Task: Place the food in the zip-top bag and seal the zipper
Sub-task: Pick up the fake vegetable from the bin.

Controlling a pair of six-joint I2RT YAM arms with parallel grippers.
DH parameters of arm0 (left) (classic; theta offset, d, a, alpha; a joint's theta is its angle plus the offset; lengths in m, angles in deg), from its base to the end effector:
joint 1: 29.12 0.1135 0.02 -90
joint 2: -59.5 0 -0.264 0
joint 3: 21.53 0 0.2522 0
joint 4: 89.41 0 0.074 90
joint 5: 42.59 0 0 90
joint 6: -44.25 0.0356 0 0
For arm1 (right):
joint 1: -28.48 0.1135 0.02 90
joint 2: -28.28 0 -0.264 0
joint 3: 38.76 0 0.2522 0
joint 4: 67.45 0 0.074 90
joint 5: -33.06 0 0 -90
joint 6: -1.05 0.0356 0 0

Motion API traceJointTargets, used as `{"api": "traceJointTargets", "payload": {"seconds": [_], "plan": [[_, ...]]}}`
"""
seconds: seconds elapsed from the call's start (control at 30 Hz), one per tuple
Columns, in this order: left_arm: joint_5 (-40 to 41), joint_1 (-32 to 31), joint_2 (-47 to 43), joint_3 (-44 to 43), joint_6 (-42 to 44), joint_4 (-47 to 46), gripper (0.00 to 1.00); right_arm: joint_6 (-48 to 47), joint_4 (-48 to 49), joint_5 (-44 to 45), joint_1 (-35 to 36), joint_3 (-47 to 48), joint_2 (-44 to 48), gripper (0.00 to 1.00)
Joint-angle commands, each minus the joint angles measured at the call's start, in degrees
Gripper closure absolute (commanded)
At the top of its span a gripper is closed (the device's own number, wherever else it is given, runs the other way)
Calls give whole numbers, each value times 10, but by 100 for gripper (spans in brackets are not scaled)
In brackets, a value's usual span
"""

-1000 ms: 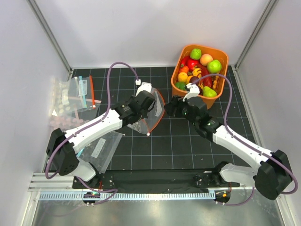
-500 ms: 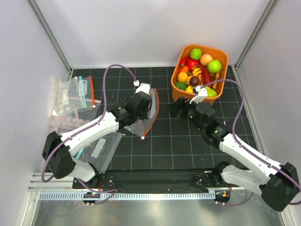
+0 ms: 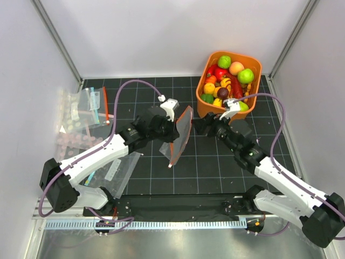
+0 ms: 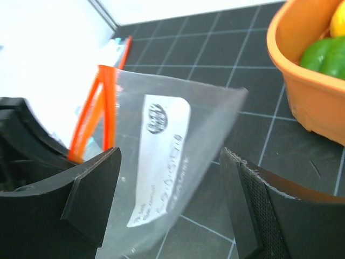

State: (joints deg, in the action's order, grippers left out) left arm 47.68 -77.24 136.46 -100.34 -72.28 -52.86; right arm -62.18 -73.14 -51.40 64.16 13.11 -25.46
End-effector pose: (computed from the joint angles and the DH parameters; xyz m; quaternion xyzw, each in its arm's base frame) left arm 0.2021 -0.2252 0.3164 0.1648 0.8703 -0.2797 0.3703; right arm 0.1843 0.1281 0.3037 -0.0266 0.7515 0.3101 0.5817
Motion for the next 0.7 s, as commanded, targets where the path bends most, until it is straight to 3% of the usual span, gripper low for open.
{"api": "traceJointTargets", "payload": {"seconds": [0.0,0.2,0.67], "plan": [[-78,2,2,-8,5,-40,100,-15,45,-18,2,-5,35,20],[-130,3,12,-7,2,-55,100,-19,39,-18,2,-6,57,21],[-153,2,13,-5,-1,-63,99,-14,16,-10,2,11,26,23]]}}
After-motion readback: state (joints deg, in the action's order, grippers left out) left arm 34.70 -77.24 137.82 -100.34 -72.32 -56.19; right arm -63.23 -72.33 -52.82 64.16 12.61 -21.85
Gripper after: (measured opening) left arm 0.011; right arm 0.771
